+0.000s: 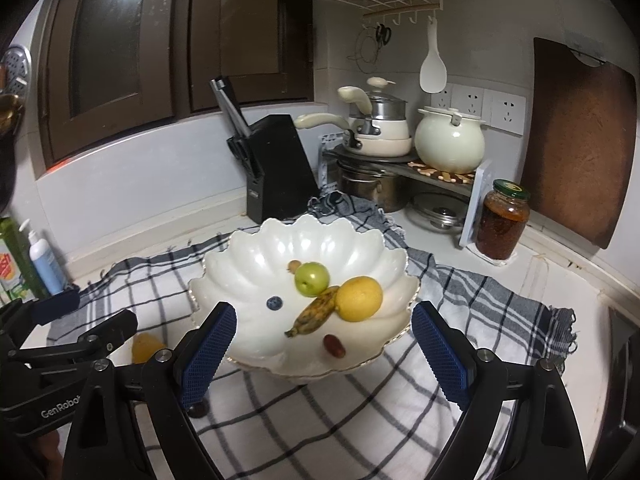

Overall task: Organize fruits
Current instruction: 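Withdraw both tools from the bowl back over the towel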

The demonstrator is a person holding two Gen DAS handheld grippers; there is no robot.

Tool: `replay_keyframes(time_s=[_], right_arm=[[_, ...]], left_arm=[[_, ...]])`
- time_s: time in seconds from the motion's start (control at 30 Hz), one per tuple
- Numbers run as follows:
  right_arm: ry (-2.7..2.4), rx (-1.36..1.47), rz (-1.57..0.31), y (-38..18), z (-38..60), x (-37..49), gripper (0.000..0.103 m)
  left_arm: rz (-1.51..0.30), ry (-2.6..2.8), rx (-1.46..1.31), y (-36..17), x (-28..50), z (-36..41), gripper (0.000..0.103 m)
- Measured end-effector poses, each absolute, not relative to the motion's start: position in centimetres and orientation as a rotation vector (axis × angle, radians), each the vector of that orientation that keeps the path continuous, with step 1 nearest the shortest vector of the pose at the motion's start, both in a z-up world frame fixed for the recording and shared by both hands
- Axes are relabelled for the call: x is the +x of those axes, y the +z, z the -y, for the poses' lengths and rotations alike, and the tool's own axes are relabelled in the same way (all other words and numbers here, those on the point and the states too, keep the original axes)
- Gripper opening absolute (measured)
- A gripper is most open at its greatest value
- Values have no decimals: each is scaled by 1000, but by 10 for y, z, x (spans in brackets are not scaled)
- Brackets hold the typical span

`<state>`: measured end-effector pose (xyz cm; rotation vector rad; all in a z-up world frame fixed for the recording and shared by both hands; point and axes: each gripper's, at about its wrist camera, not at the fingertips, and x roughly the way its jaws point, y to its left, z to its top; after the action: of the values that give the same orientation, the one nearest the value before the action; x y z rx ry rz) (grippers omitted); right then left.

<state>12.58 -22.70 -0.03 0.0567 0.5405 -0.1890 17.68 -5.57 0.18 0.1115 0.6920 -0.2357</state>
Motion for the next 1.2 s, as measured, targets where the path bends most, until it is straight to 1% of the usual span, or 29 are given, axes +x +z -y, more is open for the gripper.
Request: replay_keyframes(time_s=[0.3,0.77,1.07,1.13,1.2], right_arm=[[-121,39,-557,-11,204,122,90],[3,-10,-625,-47,169,129,88],[77,-44,-690,-78,150,134,74],[95,-51,-706,-85,147,136,68],[106,-50,-727,-92,144,139,64]], left_arm=[[-709,-191,101,-7,162,33,81],[-756,-118,93,-36,151,1,81],[-794,-80,69,-58,148,-17,81],[-799,-73,68,-62,148,-20,81],[-804,-68,64,-66,148,-22,81]])
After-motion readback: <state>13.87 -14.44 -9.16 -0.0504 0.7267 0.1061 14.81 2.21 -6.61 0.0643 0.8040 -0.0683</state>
